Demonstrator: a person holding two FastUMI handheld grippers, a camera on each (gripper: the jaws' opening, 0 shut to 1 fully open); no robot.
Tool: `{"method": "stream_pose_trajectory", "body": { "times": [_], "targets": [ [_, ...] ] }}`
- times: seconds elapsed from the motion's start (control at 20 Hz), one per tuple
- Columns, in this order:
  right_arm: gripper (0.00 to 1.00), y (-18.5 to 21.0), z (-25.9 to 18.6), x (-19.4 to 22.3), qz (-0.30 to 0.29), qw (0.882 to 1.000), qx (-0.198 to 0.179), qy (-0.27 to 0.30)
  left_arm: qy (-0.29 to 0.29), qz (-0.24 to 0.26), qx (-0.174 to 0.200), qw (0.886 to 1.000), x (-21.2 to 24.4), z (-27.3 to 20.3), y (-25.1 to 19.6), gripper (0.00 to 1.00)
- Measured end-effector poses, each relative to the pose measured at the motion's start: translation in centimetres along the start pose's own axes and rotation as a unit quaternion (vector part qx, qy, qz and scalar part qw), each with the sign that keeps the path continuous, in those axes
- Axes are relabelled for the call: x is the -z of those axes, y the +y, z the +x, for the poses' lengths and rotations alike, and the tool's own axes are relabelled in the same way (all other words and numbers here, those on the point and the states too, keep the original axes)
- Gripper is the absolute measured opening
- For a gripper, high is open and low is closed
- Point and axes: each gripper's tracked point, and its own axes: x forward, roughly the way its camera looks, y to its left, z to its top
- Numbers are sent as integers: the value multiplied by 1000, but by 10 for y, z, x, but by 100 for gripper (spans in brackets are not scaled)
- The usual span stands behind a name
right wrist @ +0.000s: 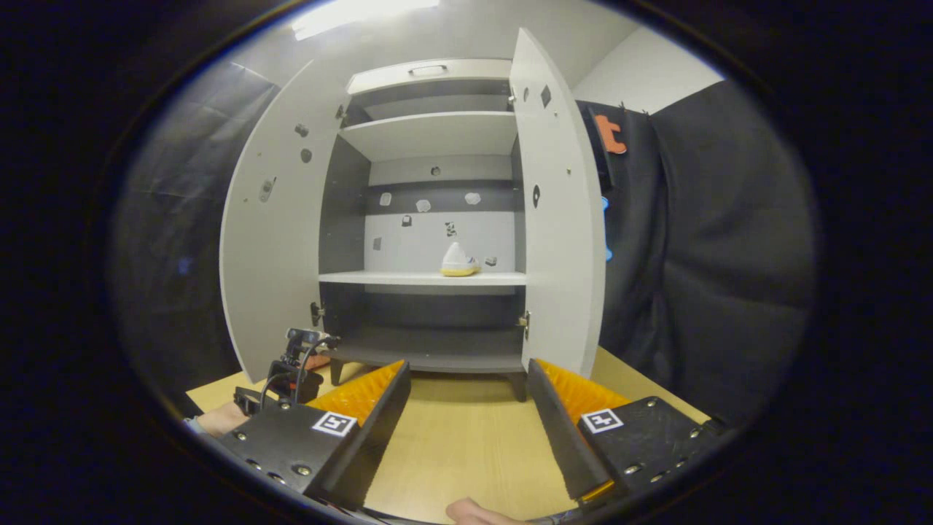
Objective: Grab one shoe with the right hand and put it into the shoe cabinet, grab the other shoe with the left hand and put it into the shoe cabinet; then close the right door with the right hand and the left door with the left hand.
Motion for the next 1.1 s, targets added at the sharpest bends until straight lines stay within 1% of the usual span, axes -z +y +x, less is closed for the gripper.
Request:
{"method": "stream_pose_trajectory", "body": {
  "times": [0.05, 0.15, 0.2, 0.25, 0.3, 0.35, 0.4, 0.45, 0.5, 0.55, 0.6, 0.65, 0.7, 0.85, 0.9, 1.05, 1.1],
  "targets": [
    [94, -5, -2, -1, 0, 1000, 4, -2, -5, 2, -8, 1000, -3, -4, 1, 33],
    [96, -14, -1, -5, 6, 1000, 11, -7, -21, -10, -13, 1000, -9, -6, 3, 16],
    [94, -18, 0, -4, 7, 1000, 16, -6, -22, -12, -14, 1000, -10, -9, 3, 7],
    [96, -24, 1, -6, 9, 1000, 25, -8, -24, -15, -9, 1000, -9, -14, -2, 6],
    [96, -27, 2, -7, 9, 999, 31, -9, -24, -15, -3, 1000, -11, -18, -8, 3],
    [96, -28, 3, -7, 8, 999, 32, -8, -28, -13, 3, 1000, -11, -26, -16, 3],
    [94, -27, 2, -7, 9, 999, 31, -8, -37, -7, 8, 999, -17, -37, -24, 1],
    [97, -28, 2, -8, 10, 999, 31, -9, -49, 2, 12, 999, -24, -47, -30, 1],
    [99, -30, 1, -9, 11, 999, 32, -9, -65, 11, 17, 998, -35, -59, -37, 1],
    [97, -31, 1, -10, 15, 999, 32, -10, -85, 19, 21, 996, -47, -71, -42, 1],
    [97, -30, 0, -11, 18, 999, 31, -11, -107, 28, 24, 994, -60, -85, -49, 1],
    [99, -31, -2, -12, 21, 999, 32, -13, -125, 33, 27, 991, -71, -98, -54, 1],
    [97, -32, -1, -13, 22, 999, 33, -15, -141, 33, 31, 989, -82, -112, -58, 1],
    [97, -33, -2, -14, 24, 999, 35, -15, -177, 11, 54, 983, -110, -150, -69, 1],
    [94, -31, -5, -15, 24, 999, 34, -16, -188, 8, 62, 980, -120, -161, -72, 1],
    [94, -27, -11, -21, 23, 999, 30, -25, -219, 12, 64, 974, -159, -189, -71, 1],
    [97, -24, -14, -22, 22, 999, 25, -28, -229, 10, 63, 971, -175, -196, -68, 1]
  ]
}}
